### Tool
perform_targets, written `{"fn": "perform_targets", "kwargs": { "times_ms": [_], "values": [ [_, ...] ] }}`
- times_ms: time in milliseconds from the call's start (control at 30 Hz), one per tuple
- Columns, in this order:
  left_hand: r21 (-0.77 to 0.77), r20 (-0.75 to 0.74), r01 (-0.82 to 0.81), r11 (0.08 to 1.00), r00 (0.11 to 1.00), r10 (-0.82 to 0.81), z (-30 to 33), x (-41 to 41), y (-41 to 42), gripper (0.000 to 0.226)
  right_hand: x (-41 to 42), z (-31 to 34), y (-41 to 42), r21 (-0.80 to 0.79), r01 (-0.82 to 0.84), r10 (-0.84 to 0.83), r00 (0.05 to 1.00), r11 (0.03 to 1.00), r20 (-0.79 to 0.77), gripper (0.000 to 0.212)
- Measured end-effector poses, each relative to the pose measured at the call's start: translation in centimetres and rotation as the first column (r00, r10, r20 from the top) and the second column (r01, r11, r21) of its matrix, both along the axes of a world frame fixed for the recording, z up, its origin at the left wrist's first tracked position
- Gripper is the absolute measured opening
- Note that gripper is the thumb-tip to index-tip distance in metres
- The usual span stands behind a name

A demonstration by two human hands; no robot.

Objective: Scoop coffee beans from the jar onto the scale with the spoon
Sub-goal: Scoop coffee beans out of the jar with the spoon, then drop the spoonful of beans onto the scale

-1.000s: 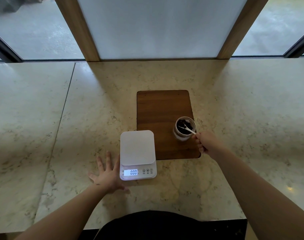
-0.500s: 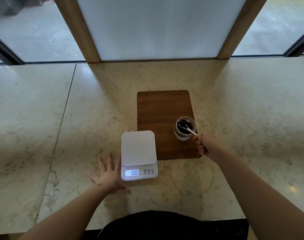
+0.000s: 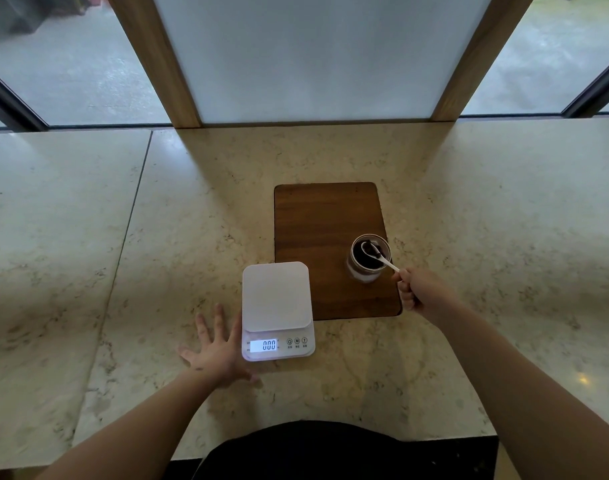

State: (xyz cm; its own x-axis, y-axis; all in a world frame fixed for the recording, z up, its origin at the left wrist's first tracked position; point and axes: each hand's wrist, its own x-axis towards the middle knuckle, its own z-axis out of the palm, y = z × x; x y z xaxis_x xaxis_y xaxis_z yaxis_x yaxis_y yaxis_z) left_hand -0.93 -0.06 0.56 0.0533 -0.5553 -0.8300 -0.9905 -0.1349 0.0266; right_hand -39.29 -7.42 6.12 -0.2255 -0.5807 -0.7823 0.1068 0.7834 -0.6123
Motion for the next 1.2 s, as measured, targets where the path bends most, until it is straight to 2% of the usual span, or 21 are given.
{"fn": "perform_targets", "kwargs": {
  "times_ms": [267, 700, 1200],
  "values": [
    [-0.019, 0.009, 0.002, 1.000, 1.000, -0.001, -0.7, 0.3, -0.1, 0.152, 0.8, 0.9, -0.2, -0.005, -0.028, 0.028, 1.000, 1.000, -0.011, 0.029],
    [-0.011, -0.031, -0.015, 1.000, 0.999, 0.014, -0.9, 0.5, -0.2, 0.150, 8.0, 2.3, 1.1, -0.009, -0.253, 0.253, 0.967, 0.967, -0.016, 0.030],
    [-0.025, -0.055, -0.028, 0.999, 0.998, 0.027, -1.8, 0.9, -0.1, 0.155, 14.2, -2.0, 2.3, 0.160, -0.380, 0.390, 0.920, 0.911, -0.032, 0.032]
  ]
}}
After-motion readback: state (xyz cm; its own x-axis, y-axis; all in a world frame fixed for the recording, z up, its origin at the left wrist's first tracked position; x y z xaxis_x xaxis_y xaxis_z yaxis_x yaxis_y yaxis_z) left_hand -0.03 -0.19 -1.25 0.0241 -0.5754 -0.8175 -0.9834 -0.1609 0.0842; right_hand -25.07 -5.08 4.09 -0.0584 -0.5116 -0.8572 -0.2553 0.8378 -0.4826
